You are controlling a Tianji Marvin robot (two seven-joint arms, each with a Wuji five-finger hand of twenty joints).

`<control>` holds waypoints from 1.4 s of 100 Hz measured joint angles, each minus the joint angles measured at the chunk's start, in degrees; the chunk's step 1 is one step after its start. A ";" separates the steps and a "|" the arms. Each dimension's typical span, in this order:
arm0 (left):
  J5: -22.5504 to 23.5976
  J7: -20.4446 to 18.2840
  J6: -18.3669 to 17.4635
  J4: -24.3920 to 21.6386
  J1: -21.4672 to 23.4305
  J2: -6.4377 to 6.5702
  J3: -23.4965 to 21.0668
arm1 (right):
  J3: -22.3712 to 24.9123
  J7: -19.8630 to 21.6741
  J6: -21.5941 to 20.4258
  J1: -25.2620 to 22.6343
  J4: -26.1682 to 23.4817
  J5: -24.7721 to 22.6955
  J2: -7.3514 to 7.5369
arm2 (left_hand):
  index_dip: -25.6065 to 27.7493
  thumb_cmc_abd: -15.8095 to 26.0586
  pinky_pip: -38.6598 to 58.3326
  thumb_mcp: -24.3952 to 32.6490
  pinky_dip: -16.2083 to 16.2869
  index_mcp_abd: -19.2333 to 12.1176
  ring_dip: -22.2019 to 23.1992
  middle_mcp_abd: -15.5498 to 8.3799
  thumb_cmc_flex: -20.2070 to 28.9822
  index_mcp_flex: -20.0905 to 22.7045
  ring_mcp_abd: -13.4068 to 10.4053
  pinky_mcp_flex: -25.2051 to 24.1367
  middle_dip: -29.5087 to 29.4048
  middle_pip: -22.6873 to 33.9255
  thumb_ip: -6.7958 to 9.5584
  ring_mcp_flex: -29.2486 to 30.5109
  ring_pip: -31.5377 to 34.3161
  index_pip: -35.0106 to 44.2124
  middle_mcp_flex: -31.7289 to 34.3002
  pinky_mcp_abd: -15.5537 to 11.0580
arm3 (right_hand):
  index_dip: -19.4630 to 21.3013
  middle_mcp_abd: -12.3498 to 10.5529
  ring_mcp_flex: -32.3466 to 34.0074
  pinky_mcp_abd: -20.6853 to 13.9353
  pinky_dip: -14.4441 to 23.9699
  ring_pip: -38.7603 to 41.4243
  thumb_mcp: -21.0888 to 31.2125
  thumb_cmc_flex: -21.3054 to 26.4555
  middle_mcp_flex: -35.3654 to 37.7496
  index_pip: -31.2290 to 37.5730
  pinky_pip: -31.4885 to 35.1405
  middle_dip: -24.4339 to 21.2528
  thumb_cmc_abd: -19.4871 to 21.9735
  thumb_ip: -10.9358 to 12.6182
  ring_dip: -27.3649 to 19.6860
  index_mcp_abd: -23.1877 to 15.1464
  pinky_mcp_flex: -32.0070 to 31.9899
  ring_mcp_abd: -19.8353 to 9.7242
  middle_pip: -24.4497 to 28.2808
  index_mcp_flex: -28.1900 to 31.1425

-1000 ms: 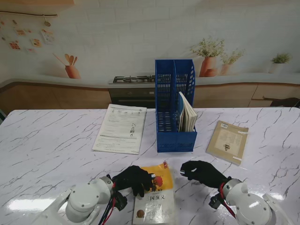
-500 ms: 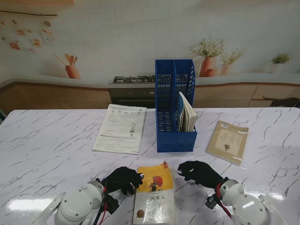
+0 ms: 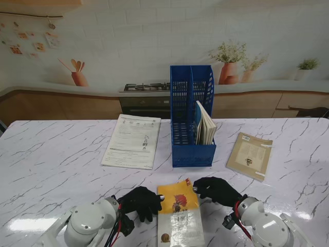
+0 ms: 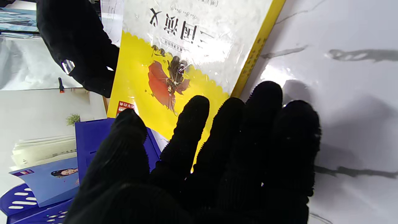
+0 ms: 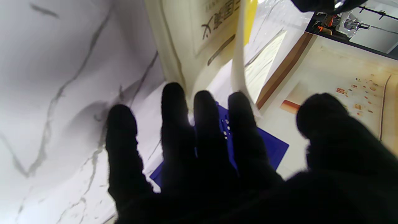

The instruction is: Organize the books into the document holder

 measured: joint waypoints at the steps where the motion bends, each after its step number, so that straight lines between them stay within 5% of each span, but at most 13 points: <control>1: -0.24 0.10 -0.08 0.12 -0.11 -0.03 0.11 | 0.01 0.00 0.00 0.00 0.00 -0.01 0.00 | 0.00 0.00 0.00 0.00 -0.24 0.05 -0.12 0.27 0.00 0.01 0.00 0.00 0.00 0.00 0.00 0.00 0.00 0.00 0.00 0.08 | 0.00 0.00 0.00 0.00 -0.17 -0.01 0.01 0.00 0.00 0.00 0.00 0.00 0.00 0.00 0.00 0.00 0.00 0.00 0.00 0.00; 63: -7.05 0.04 -4.91 5.97 -6.14 -1.45 6.37 | 2.84 0.15 1.86 -0.32 0.68 -2.89 -0.04 | 0.00 0.66 0.66 -0.01 -3.29 0.54 -0.28 0.23 0.00 0.02 0.90 -1.44 -0.29 0.37 0.00 -0.06 1.50 -0.47 -0.40 0.88 | 0.00 0.03 -0.01 -0.10 -0.26 -0.14 0.59 -0.03 0.00 0.00 1.09 -0.02 -0.01 0.00 -0.11 0.05 0.03 1.01 -0.03 0.00; 85: -0.44 2.65 -5.80 1.16 -1.54 -1.57 2.06 | 3.29 -0.29 1.93 -0.39 0.68 -3.26 -0.05 | 0.54 0.84 2.08 -0.01 -0.20 -0.65 -0.18 -2.03 0.00 -2.36 0.90 -5.09 -0.29 0.51 0.00 -0.93 1.84 -0.44 -0.75 1.06 | 0.00 0.03 -0.01 -0.10 -0.35 -0.14 0.54 -0.03 0.00 0.00 0.70 -0.02 -0.01 0.00 -0.11 0.05 0.02 1.01 -0.03 -0.01; 96: 2.01 6.67 -1.46 -2.39 1.60 -1.77 -0.33 | 3.32 -0.39 1.93 -0.41 0.68 -3.44 -0.05 | 0.54 0.84 2.08 -0.01 0.28 -0.67 -0.18 -1.96 -0.05 -2.39 0.94 -6.63 -0.29 0.51 0.00 -2.27 1.84 -0.53 -1.66 1.06 | 0.00 0.03 -0.01 -0.10 -0.35 -0.14 0.54 -0.03 0.00 0.00 0.70 -0.02 -0.01 0.00 -0.12 0.05 0.00 1.01 -0.03 -0.01; 105: 2.28 4.93 1.40 -2.25 1.67 -1.59 -0.67 | 3.32 -0.32 1.94 -0.41 0.68 -3.49 -0.05 | 0.54 0.84 2.08 -0.01 0.62 -0.39 -0.18 -1.04 -0.05 -2.39 1.02 -6.70 -0.29 0.51 0.00 -2.34 1.84 -0.70 -1.68 1.08 | 0.00 0.03 -0.01 -0.10 -0.35 -0.14 0.54 -0.03 0.00 0.00 0.70 -0.02 -0.01 0.00 -0.11 0.05 -0.01 1.01 -0.03 0.00; 128: -4.73 1.86 -0.85 2.77 -3.14 -0.89 2.64 | 3.32 -0.07 2.22 -0.53 0.51 -3.54 -0.01 | 0.54 0.87 2.10 -0.10 1.02 1.37 -0.18 0.05 -0.01 -2.34 1.05 -3.37 -0.29 0.49 0.00 -1.36 1.84 -0.74 -1.33 1.32 | 0.00 0.03 -0.01 -0.10 -0.34 -0.14 0.54 -0.03 0.00 0.01 0.80 -0.02 -0.01 0.00 -0.12 0.05 0.00 0.59 -0.03 0.00; 140: -4.63 1.05 -0.96 4.05 -5.01 -1.14 4.01 | 3.94 -0.19 2.68 -0.92 0.07 -4.13 -0.06 | 0.54 1.41 2.10 -0.10 1.02 1.47 -0.18 0.05 -0.01 -2.34 1.05 -2.76 -0.29 0.62 0.01 -1.28 1.84 -0.74 -1.31 1.27 | 0.00 0.03 -0.01 -0.10 -0.36 -0.14 0.57 -0.04 0.00 0.01 0.74 -0.03 -0.01 0.00 -0.63 0.05 -0.39 0.63 -0.03 -0.01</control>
